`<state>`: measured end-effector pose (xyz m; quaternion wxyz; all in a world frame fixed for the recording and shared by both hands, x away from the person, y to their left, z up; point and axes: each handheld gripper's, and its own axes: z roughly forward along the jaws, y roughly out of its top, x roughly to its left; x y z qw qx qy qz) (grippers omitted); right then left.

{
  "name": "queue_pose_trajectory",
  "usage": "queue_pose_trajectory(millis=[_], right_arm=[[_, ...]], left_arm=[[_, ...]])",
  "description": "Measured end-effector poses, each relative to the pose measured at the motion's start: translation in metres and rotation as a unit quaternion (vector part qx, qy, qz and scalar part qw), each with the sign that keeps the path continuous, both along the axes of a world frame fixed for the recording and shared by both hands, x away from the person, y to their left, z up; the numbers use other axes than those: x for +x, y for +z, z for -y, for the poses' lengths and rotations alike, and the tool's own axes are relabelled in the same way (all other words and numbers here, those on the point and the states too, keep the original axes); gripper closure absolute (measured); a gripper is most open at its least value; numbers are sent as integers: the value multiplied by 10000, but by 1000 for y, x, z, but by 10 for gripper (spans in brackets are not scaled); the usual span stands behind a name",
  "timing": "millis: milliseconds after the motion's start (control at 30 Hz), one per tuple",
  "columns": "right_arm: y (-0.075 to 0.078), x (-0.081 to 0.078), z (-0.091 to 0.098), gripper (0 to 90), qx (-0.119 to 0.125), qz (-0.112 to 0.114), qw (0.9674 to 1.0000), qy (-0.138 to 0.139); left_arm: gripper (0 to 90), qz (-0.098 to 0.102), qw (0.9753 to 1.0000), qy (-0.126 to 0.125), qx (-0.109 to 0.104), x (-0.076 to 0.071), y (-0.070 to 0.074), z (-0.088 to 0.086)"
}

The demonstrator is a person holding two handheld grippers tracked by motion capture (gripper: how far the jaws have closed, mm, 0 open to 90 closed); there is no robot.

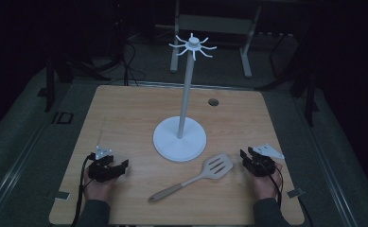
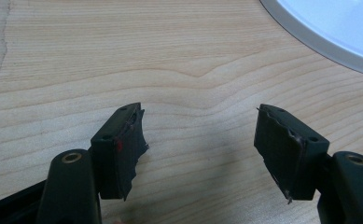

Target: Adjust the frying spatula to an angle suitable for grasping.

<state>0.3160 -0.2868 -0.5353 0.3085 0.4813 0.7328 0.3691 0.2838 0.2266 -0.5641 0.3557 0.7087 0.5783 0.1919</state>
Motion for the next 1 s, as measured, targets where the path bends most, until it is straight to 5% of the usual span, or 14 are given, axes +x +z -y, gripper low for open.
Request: queue_pose_trajectory(millis=[33, 100, 133, 333, 600, 833, 1000], right_arm=[[6, -4, -6, 647, -183, 125, 9997, 111], [9, -6, -8, 657, -181, 152, 9995, 229], [13, -8, -13, 667, -95, 165, 9986, 499], [24, -11, -21, 735, -156, 201, 9968, 761], [38, -9, -30, 900, 76, 95, 9922, 1239], [32, -5, -47, 900, 90, -175, 9877, 1548], [16, -10, -60, 900, -245, -359, 9845, 1698]], left_arm=[[331, 3, 10000, -16, 12, 0, 0, 0], [332, 6, 10000, -15, 14, 0, 0, 0], [332, 6, 10000, -16, 18, 0, 0, 0], [331, -4, 10000, -1, 5, 0, 0, 0], [331, 4, 10000, -1, 10, -1, 0, 0], [331, 3, 10000, 2, 6, -1, 0, 0], [332, 22, 10000, 3, -3, -1, 1, 0]])
